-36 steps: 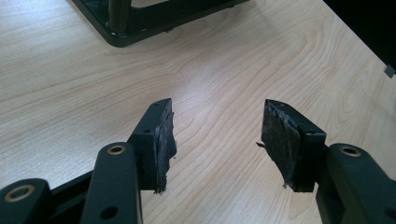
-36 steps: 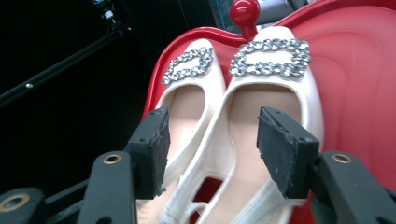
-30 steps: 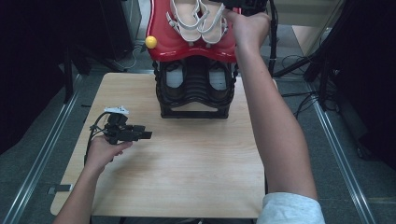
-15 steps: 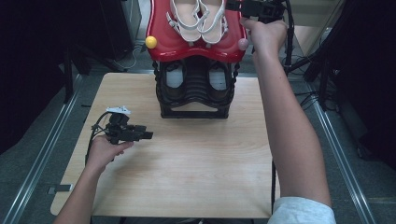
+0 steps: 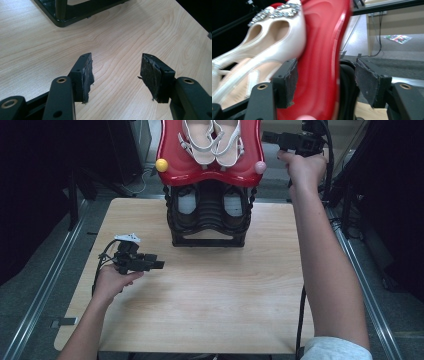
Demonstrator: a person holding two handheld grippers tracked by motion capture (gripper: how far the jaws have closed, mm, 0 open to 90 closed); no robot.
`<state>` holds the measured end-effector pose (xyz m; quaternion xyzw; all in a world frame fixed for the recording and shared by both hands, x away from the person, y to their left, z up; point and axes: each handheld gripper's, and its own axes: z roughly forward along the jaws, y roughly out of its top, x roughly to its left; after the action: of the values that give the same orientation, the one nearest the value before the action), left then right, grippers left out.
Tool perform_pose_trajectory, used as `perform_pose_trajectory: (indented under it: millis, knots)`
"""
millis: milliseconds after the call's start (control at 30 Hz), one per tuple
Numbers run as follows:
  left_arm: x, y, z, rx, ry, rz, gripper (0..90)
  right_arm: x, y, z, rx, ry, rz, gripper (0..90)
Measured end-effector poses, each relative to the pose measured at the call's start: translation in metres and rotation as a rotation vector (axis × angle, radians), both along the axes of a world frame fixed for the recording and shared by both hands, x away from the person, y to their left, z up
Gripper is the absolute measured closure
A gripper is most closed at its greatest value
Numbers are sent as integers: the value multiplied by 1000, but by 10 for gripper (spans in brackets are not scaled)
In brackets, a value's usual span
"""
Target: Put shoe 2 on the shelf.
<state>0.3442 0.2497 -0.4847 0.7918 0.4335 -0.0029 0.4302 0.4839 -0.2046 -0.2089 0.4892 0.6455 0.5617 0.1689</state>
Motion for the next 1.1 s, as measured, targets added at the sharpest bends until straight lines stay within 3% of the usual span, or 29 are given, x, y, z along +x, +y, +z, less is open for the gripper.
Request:
perform_pose_trajectory:
  millis: [467, 800, 1000, 1100]
  knots:
    - [0, -1, 1, 2, -11, -2, 434, -13, -37, -36, -11, 12, -21, 362]
    - [0, -2, 1, 3, -16, -9, 433, -25, -52, -72, -31, 41, -25, 362]
    - [0, -2, 1, 4, -16, -10, 431, -32, -57, -95, -7, 66, -19, 361]
    - [0, -2, 1, 8, -16, -12, 429, -37, -58, -106, -33, 74, -23, 361]
